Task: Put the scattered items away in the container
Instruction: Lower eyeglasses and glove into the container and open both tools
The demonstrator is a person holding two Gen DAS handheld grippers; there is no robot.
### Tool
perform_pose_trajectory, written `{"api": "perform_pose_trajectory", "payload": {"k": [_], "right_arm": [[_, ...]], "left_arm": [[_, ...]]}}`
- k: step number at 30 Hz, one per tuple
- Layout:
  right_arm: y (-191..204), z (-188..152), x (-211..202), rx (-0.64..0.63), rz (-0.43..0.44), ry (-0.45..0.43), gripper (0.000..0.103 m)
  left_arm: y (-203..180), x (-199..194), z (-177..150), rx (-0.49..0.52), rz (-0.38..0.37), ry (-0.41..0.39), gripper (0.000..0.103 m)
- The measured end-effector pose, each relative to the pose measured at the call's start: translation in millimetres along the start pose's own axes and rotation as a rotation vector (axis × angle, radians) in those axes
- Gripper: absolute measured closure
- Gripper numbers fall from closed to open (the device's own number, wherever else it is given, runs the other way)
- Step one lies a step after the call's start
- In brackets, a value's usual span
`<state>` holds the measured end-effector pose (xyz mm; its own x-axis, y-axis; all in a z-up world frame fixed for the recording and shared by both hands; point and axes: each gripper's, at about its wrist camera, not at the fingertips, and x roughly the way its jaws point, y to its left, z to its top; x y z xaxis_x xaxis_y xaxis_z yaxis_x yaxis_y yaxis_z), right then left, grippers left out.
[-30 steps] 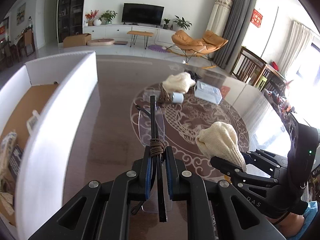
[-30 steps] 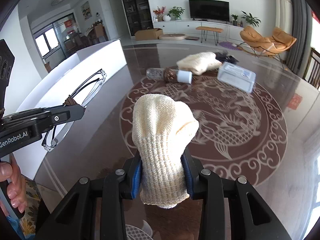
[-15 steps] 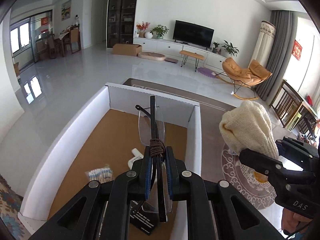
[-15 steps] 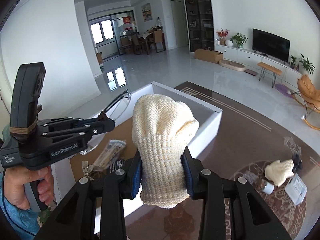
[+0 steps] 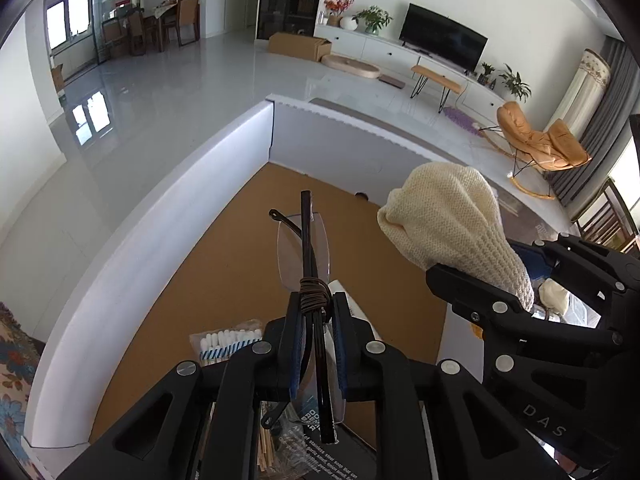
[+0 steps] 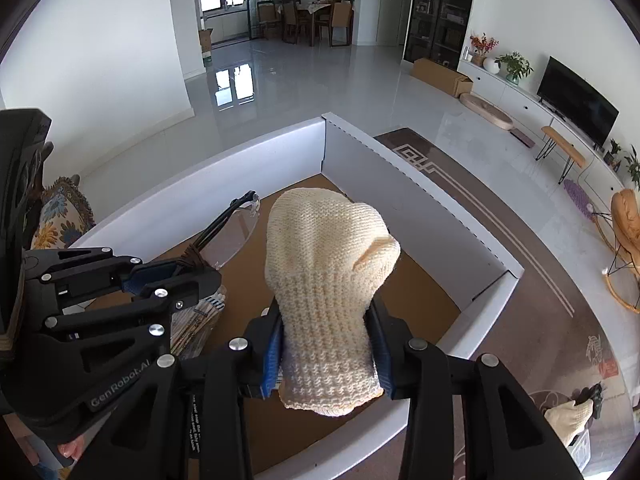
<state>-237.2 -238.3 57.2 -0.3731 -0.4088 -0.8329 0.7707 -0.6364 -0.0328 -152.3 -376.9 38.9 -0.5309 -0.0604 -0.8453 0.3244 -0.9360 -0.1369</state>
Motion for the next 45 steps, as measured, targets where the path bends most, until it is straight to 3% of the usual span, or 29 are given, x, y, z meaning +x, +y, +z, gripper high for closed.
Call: {"api": "perform_pose_trajectory", "payload": {"k": [1,3,5,19,38,42,45], "right_arm": [[-0.7,1.4,10.2,0.010,0.012,0.047,0.058],[-4.6,2.1,24.2,0.032,0.010,0.103,0.057],[-6.4,-0.2,26.4,0.019,-0.019,0.089,0.054],[-6.6,-8.0,16.9,0.025,-0.015,0.088,0.051],[3.6,-14.5,-6.3,-0.002,-0.028,0.069,0.051],[-1.8,-31.2,-17.4,0.032,-0.017,0.037,0.051],[-20.3,-62.7,-32.2,0.115,0.003,-0.020,0.051]], "left_arm": [[2.1,5.6,-1.0,-0.008,0.025,0.019,0.075],[8.0,13.2,-5.2,-0.028,0.073,0.037,0.045],[16.3,14.4,-9.9,-0.054,0.062,0.028,0.037],[13.0,4.9,-13.0,-0.064,0.040,0.015,0.037],[5.5,-29.2,-19.1,-0.034,0.074,-0.039,0.036],[-5.4,-39.5,-28.8,-0.024,0.056,-0.052,0.036],[-27.3,-50.3,-39.1,0.017,0.037,-0.068,0.036]]}}
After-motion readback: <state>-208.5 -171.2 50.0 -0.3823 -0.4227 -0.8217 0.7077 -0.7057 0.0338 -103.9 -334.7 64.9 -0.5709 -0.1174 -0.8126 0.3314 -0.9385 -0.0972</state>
